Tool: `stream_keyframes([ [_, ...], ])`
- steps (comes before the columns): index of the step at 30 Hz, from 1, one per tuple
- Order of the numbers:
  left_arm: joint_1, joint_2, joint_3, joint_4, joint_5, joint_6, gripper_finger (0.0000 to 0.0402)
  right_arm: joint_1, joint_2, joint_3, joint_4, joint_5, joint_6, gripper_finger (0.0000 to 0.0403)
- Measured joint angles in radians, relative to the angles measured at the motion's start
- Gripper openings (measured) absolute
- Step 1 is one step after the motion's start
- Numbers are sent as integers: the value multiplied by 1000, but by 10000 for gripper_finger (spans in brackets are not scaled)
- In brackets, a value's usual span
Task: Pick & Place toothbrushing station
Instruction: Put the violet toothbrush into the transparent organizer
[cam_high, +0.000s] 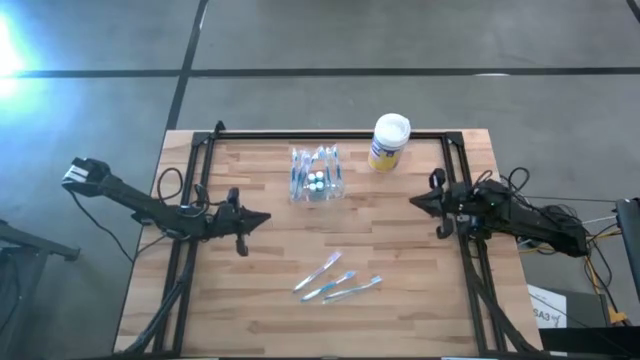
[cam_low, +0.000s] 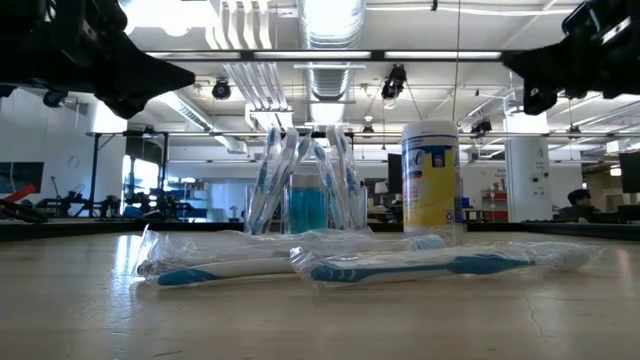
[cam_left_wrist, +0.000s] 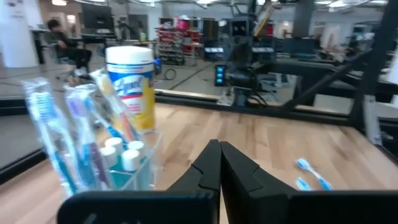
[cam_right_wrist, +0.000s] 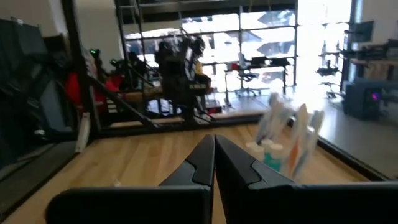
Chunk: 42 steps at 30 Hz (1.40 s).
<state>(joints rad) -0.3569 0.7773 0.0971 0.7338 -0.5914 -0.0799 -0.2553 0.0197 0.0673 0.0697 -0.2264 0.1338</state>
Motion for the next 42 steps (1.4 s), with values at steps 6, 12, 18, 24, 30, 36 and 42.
stream_keyframes([
  [6,-1,0,0,-1,-18,0,5,3,0,-58,49,11,-3,8],
  [12,-11,0,-4,44,-17,38,2,3,-7,-58,85,-98,3,8],
  [18,-20,0,-4,69,-7,46,3,3,-18,-58,85,-142,5,8],
  [24,-22,20,39,264,250,0,5,3,-18,-58,75,-142,-6,8],
  [30,-35,152,358,-245,147,-61,3,2,-18,-58,76,-142,-5,8],
  [36,-40,465,777,-829,59,-358,10,2,-17,-58,76,-142,17,8],
  [42,-62,764,1101,-1187,59,-504,32,2,-17,-58,74,-142,17,8],
])
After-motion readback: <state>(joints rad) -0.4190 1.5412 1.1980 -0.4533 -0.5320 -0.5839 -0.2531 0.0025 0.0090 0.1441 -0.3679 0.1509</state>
